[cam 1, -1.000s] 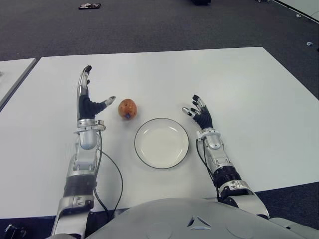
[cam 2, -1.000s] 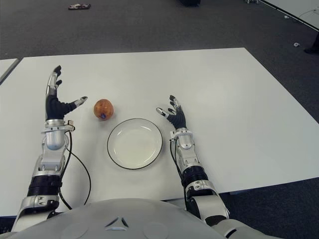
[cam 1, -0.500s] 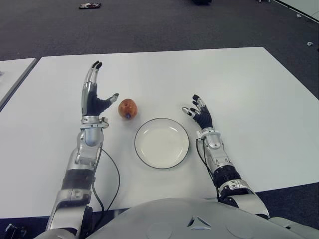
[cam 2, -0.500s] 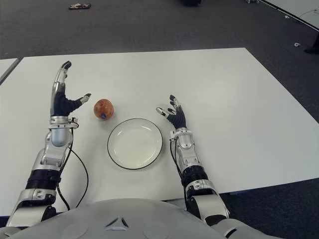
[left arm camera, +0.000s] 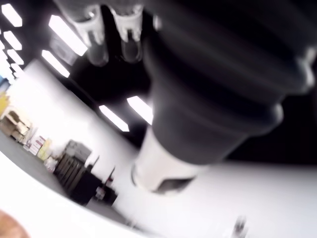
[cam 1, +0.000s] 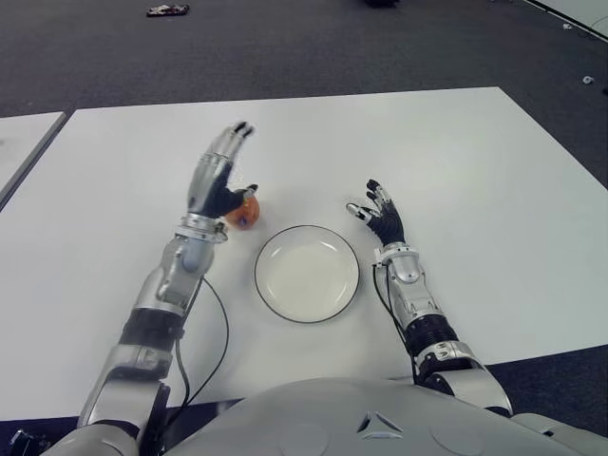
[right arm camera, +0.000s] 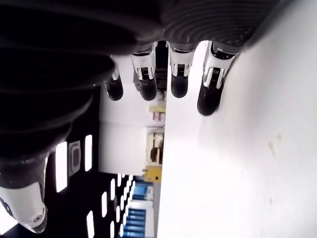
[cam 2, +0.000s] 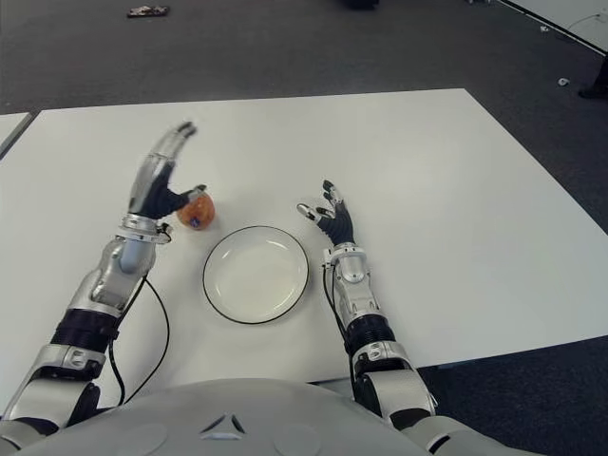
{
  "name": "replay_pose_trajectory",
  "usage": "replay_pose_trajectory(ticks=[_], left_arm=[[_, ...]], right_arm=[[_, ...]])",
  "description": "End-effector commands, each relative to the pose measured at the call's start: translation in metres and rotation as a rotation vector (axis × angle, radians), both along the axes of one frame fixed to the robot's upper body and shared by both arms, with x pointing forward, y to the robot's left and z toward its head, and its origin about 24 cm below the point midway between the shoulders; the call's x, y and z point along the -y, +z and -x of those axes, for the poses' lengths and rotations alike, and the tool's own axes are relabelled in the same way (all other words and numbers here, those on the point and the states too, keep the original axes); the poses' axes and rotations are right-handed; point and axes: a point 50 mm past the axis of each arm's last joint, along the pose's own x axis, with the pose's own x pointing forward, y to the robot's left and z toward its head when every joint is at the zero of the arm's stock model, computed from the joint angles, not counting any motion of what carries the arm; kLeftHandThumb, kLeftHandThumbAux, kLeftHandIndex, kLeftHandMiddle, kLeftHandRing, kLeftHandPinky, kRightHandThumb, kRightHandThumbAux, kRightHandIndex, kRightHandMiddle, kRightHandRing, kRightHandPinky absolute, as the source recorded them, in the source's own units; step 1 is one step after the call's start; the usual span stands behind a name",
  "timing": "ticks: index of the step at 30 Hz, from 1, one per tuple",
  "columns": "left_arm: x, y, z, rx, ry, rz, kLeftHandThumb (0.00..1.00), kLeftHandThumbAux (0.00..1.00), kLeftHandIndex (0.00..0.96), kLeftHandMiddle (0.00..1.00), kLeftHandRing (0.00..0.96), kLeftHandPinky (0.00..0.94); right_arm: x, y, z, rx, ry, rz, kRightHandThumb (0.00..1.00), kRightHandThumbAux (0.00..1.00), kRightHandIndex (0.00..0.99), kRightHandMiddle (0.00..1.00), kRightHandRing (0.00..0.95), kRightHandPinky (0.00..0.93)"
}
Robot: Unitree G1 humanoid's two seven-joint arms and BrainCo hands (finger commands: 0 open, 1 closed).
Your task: Put the apples into the plate.
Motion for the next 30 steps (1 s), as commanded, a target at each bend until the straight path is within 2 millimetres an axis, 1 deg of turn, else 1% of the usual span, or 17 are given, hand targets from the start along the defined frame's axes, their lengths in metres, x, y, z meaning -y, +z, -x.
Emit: replay_pose_trajectory(ticks=[1,9,22,30], left_arm=[[0.009,-0.009,0.003,-0.029,-0.024,-0.114,0.149,0.370,0.000,0.000,0.000,0.000],[0.014,-0.021,0.005,-0.077,-0.057,-0.195,0.157,0.365,0.000,0.000,0.000,0.000],[0.016,-0.026,0.013,-0.115,-0.091,-0.164,0.165,0.393,0.000,0.000,0.000,0.000],[0.012,-0.028,0.014,-0.168,-0.091,-0.167,0.154,0.402,0.000,0.000,0.000,0.000]], right_arm=[[0.000,-0.019,0.012,-0.100,-0.003,0.000,0.076,0.635,0.000,0.000,0.016,0.081],[0.001,-0.020,0.012,-0.109,-0.010,0.011,0.080,0.644,0.000,0.000,0.022,0.090],[0.000,-0.021,0.013,-0.117,-0.024,0.019,0.097,0.677,0.000,0.005,0.036,0.100],[-0.001,-0.022,0.012,-0.120,-0.026,0.021,0.098,0.686,0.000,0.013,0.045,0.108]])
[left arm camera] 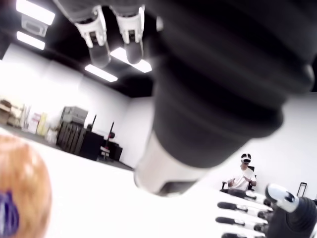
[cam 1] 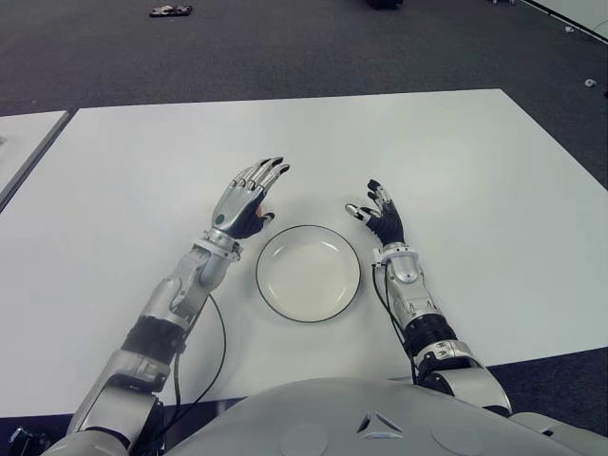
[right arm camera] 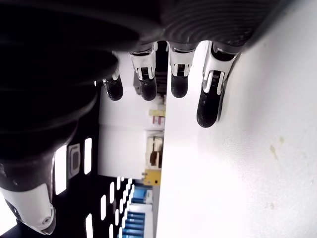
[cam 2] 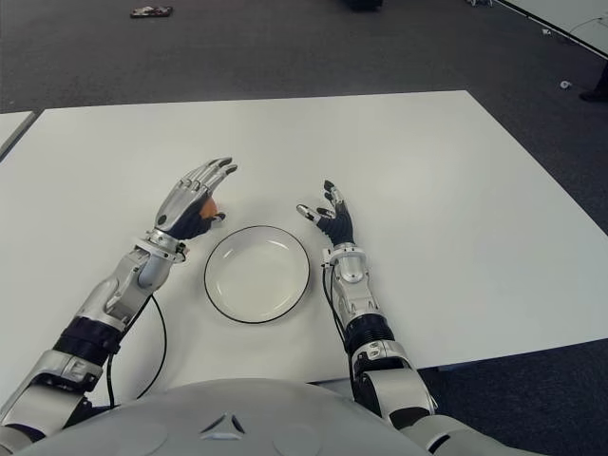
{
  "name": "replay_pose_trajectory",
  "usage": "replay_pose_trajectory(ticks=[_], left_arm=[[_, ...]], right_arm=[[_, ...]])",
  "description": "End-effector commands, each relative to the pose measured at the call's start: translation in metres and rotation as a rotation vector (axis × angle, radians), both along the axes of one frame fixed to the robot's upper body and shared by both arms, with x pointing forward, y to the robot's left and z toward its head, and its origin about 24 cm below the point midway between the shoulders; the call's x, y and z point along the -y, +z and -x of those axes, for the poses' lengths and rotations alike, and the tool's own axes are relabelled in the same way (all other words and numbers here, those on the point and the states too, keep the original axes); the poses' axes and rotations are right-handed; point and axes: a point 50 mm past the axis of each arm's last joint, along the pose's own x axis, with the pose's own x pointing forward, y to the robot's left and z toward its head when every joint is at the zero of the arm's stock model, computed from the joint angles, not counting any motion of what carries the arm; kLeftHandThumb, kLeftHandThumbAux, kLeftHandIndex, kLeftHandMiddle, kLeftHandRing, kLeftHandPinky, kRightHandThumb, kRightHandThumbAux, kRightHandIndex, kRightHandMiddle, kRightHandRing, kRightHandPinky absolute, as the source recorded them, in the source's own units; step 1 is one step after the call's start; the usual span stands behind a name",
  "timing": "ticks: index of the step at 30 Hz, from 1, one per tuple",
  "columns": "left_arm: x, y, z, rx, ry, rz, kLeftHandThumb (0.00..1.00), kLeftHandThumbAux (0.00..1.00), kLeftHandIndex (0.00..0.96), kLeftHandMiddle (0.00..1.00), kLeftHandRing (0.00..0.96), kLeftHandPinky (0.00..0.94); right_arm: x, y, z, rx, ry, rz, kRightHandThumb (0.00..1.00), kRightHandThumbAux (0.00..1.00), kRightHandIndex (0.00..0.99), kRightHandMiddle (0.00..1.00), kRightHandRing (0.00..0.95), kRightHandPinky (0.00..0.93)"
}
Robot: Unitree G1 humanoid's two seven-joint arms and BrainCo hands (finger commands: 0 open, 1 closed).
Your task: Put the apples into the plate.
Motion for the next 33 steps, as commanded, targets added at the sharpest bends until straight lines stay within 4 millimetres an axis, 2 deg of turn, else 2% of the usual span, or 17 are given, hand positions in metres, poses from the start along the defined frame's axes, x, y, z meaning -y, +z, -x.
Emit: replay_pose_trajectory(ticks=[1,16,33], left_arm=[[-0.006,-0.002,0.000,-0.051,0.005,-0.021,0.153,0.402,0.000,0.000,0.000,0.000],[-0.012,-0.005,-0.002,-0.101,0.032,-0.015,0.136,0.407,0.000,0.000,0.000,0.000],[-0.030,-0.016,-0.020,-0.160,0.136,0.036,0.140,0.372,0.000,0.000,0.000,0.000]], right_arm=[[0.001,-0.021,0.013,-0.118,-0.008,0.011,0.097,0.686,0.000,0.013,0.046,0.108],[0.002,-0.021,0.012,-0.121,-0.009,0.016,0.092,0.692,0.000,0.020,0.049,0.106],[0.004,-0.021,0.011,-0.117,-0.003,0.018,0.089,0.678,0.000,0.011,0.039,0.094]])
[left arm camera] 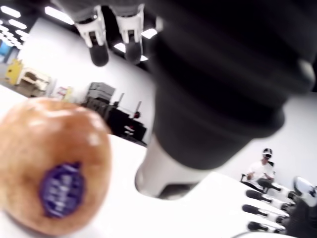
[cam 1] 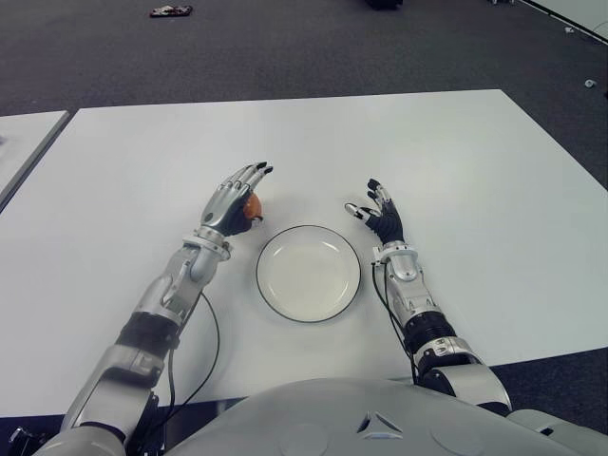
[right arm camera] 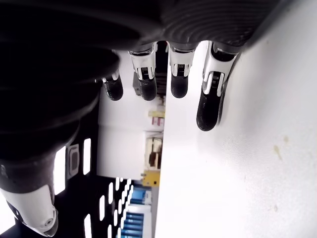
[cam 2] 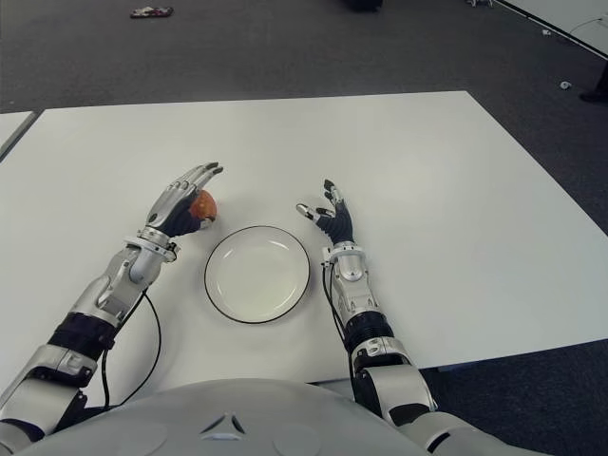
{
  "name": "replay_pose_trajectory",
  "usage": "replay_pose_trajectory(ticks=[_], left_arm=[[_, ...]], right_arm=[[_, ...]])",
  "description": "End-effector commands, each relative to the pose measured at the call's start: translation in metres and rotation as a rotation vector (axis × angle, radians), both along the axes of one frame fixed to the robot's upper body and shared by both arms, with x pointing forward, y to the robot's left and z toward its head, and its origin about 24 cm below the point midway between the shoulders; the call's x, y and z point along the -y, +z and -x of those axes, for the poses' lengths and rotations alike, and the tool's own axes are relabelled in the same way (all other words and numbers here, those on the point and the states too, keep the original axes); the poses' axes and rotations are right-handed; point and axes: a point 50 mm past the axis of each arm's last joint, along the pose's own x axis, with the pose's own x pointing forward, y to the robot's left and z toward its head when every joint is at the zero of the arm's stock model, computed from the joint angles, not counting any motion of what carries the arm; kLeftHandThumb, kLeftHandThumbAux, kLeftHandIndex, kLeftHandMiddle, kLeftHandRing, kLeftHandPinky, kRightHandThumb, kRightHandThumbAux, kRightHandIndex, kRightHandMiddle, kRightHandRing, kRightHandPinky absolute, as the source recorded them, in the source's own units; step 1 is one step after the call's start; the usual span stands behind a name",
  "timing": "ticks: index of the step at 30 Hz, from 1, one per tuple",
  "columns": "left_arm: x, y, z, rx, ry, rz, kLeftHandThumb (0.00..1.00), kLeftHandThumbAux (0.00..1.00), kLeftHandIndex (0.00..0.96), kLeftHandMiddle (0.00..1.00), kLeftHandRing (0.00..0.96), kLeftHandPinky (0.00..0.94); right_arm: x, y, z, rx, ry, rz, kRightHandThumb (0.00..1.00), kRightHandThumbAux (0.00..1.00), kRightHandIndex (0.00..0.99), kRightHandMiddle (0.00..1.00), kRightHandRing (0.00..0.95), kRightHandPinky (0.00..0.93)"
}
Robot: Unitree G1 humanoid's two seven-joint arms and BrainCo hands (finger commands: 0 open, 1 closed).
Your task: Put the apples into the plate.
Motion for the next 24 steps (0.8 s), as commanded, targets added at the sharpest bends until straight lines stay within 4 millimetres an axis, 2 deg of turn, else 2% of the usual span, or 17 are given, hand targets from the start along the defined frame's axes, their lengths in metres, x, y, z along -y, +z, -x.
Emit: replay_pose_trajectory(ticks=[1,11,24], left_arm=[[-0.009,-0.006,-0.008,-0.025,0.049,0.002,0.140,0.371,0.000,0.000,0.000,0.000],[-0.016,-0.015,-0.017,-0.042,0.098,0.001,0.122,0.366,0.000,0.000,0.000,0.000],[-0.014,-0.029,-0.023,-0.079,0.130,-0.023,0.089,0.376,0.000,0.000,0.000,0.000]], right_arm=[[0.003,-0.021,0.013,-0.114,-0.002,0.007,0.089,0.678,0.000,0.011,0.040,0.095],[0.004,-0.021,0.014,-0.114,0.000,0.007,0.089,0.676,0.000,0.010,0.041,0.102],[0.004,-0.020,0.014,-0.111,0.007,0.010,0.092,0.668,0.000,0.005,0.038,0.101]])
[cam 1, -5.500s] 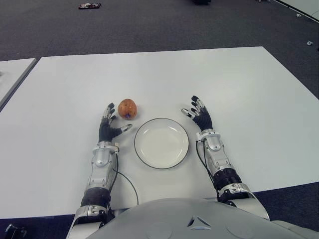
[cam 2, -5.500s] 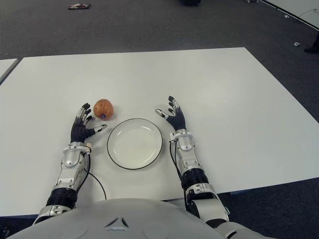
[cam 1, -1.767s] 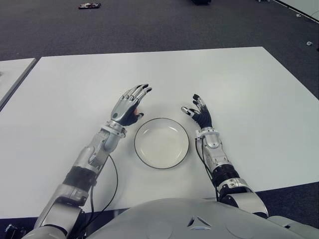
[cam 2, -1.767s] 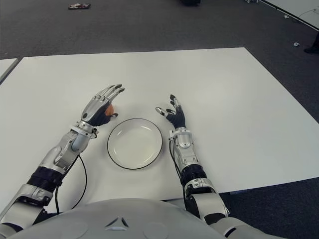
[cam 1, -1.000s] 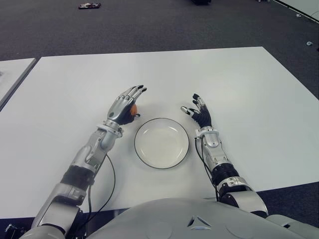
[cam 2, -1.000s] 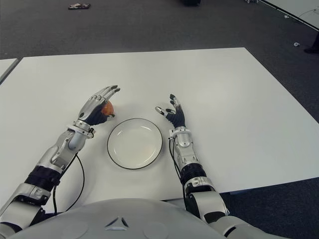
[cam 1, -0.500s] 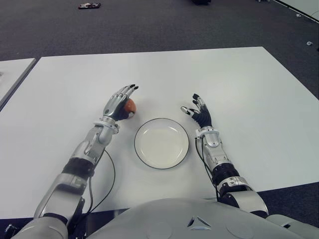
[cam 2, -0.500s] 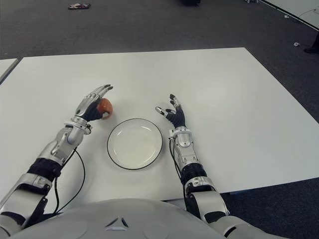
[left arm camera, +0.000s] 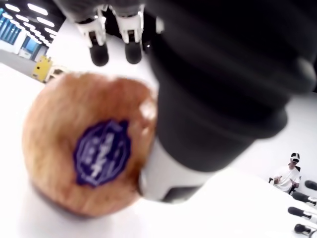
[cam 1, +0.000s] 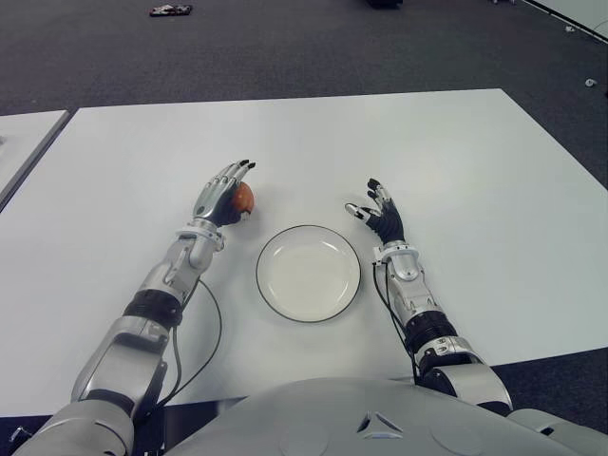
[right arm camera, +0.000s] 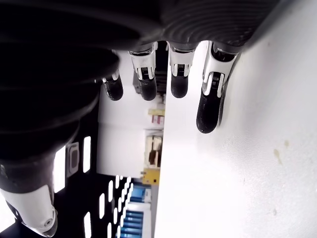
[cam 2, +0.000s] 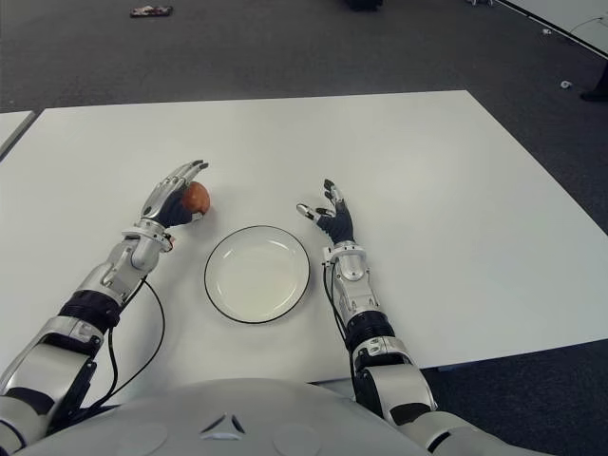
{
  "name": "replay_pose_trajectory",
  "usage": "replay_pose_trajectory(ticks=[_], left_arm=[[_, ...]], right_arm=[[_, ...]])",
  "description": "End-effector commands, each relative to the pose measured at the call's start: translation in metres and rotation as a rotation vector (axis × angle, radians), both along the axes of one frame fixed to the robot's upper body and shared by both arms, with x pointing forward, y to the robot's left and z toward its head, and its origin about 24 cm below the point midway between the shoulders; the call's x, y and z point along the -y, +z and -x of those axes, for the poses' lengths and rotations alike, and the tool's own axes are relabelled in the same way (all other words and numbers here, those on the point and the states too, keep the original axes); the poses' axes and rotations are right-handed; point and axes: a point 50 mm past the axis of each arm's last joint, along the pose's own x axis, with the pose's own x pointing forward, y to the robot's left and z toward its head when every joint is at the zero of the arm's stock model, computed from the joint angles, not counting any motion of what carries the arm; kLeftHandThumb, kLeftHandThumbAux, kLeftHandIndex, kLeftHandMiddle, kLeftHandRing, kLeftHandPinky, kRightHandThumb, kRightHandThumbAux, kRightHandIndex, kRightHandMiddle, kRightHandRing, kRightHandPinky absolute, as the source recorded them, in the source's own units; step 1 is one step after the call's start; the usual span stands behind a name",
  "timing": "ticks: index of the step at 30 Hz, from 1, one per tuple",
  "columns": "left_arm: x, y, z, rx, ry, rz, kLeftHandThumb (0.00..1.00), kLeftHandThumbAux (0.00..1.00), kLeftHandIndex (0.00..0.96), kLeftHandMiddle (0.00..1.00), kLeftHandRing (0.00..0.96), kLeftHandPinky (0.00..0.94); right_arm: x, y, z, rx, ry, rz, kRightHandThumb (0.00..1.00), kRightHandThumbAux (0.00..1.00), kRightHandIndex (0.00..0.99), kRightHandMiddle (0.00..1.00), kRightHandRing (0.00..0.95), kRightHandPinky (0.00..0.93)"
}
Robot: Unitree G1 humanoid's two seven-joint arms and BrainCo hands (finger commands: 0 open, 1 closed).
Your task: Put the apples into the plate.
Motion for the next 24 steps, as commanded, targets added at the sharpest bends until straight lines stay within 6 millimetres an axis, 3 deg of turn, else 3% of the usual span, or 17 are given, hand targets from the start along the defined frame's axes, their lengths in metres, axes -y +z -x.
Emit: replay_pose_trajectory(ticks=[1,24], left_arm=[[0.0034,-0.0076,-0.0019,-0.023,0.009,-0.016,0.088,0.376,0.000,0.000,0.000,0.000],[0.0010,-0.0121,-0.0036,-0.065,0.013,0.015,0.105,0.368,0.000,0.000,0.000,0.000]], right_arm=[[0.0025,-0.0207,0.0144,-0.114,-0.004,0.008,0.092,0.668,0.000,0.005,0.038,0.101],[0.0038,-0.0196,0.0154,-0.113,-0.009,0.001,0.116,0.679,0.000,0.004,0.040,0.106]])
